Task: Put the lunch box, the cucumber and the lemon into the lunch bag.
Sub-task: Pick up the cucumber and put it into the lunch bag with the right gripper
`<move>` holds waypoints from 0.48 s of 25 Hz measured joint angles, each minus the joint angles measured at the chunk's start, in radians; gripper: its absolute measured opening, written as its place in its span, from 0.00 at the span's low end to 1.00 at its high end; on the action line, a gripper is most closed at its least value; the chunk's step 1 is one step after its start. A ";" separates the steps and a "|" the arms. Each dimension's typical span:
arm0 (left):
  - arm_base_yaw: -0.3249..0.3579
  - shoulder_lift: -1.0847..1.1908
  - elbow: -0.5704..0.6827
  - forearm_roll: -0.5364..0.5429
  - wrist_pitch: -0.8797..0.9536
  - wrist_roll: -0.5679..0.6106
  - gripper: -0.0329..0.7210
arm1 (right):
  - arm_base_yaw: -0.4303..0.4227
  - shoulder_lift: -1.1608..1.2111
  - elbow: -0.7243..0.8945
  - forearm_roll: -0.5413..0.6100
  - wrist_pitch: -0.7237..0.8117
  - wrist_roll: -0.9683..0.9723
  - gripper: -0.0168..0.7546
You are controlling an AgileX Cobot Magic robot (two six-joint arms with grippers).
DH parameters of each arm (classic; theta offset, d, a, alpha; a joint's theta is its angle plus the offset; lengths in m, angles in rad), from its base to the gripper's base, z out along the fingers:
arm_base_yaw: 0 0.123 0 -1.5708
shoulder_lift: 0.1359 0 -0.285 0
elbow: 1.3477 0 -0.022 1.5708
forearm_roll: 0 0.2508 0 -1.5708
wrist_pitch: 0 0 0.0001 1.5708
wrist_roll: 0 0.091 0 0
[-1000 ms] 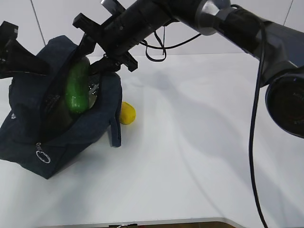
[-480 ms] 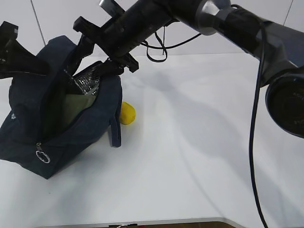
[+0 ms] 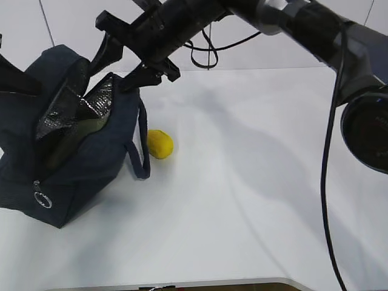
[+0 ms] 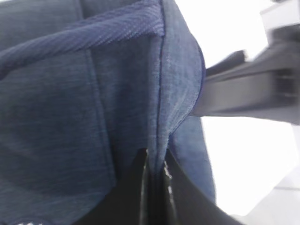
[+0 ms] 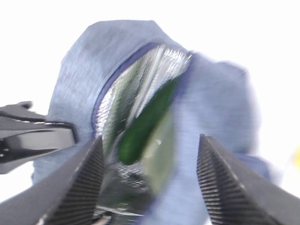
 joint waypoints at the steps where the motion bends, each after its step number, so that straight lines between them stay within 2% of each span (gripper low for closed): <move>1: 0.014 0.000 0.000 0.008 0.000 0.000 0.02 | -0.002 0.000 -0.022 0.000 0.004 -0.007 0.67; 6: 0.057 0.000 0.000 0.034 0.012 0.000 0.02 | -0.006 0.000 -0.115 -0.057 0.016 -0.018 0.67; 12: 0.067 0.000 0.000 0.072 0.014 0.000 0.02 | -0.012 0.000 -0.131 -0.171 0.022 -0.071 0.67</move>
